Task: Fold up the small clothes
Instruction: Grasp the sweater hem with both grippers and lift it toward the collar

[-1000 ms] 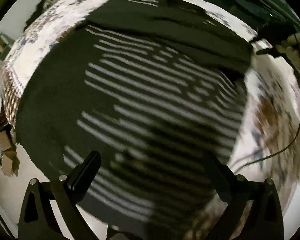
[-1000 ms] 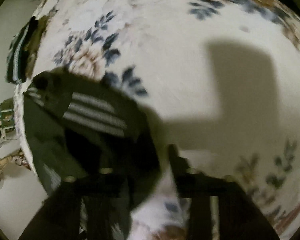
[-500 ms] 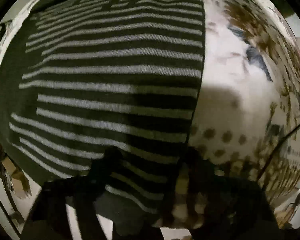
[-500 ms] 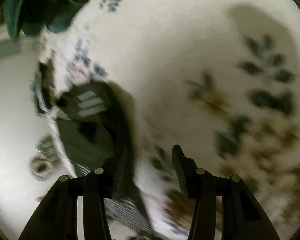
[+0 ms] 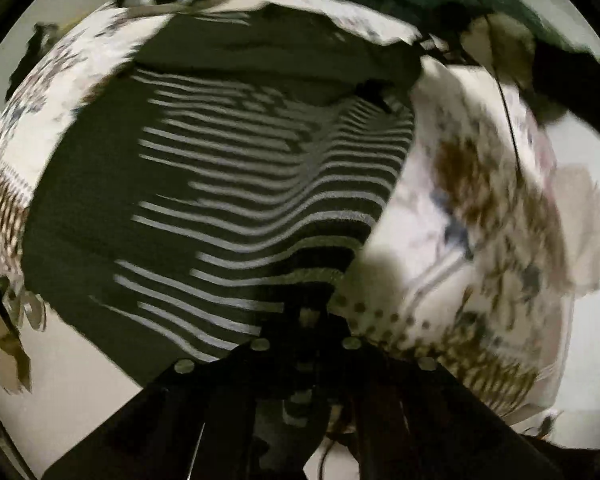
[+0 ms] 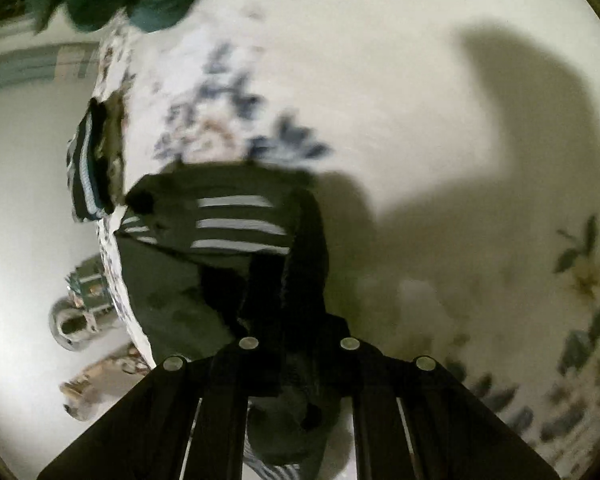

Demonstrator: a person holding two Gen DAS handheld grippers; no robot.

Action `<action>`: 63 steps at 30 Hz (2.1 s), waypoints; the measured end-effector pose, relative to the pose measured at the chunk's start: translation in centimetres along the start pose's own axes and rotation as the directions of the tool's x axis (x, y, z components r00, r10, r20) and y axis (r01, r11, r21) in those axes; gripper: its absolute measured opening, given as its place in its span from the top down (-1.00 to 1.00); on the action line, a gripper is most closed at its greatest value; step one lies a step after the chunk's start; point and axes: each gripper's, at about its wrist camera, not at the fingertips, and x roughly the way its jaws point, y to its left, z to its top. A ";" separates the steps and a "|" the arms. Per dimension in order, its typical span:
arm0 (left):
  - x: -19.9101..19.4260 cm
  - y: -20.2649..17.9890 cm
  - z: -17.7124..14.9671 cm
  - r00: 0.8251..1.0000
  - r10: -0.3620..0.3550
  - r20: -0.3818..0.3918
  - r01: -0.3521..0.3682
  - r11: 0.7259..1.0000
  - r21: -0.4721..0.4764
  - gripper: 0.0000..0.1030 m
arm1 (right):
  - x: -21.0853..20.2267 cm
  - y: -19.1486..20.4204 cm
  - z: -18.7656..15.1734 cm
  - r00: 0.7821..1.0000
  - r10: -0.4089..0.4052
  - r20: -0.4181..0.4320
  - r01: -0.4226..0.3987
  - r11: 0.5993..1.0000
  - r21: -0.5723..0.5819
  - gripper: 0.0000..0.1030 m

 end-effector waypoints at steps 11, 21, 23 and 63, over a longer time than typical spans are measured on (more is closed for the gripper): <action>-4.2 16.6 5.7 0.990 -0.111 0.087 0.131 0.955 -0.267 0.93 | 0.0 23.4 -0.6 0.990 -0.125 0.059 0.133 0.979 -0.156 0.82; 1.0 34.3 8.2 0.971 -0.236 0.050 0.236 0.886 -0.399 0.93 | 19.3 40.4 1.4 0.919 -0.385 0.081 0.393 0.893 -0.221 0.83; 2.9 36.9 8.2 0.965 -0.261 0.035 0.250 0.870 -0.426 0.92 | 23.3 41.7 1.8 0.896 -0.438 0.079 0.444 0.867 -0.228 0.83; 0.3 38.5 12.0 0.970 -0.231 -0.074 0.195 0.925 -0.326 -0.25 | 18.0 14.4 -34.8 0.990 -0.007 -0.142 0.032 0.983 0.178 -0.19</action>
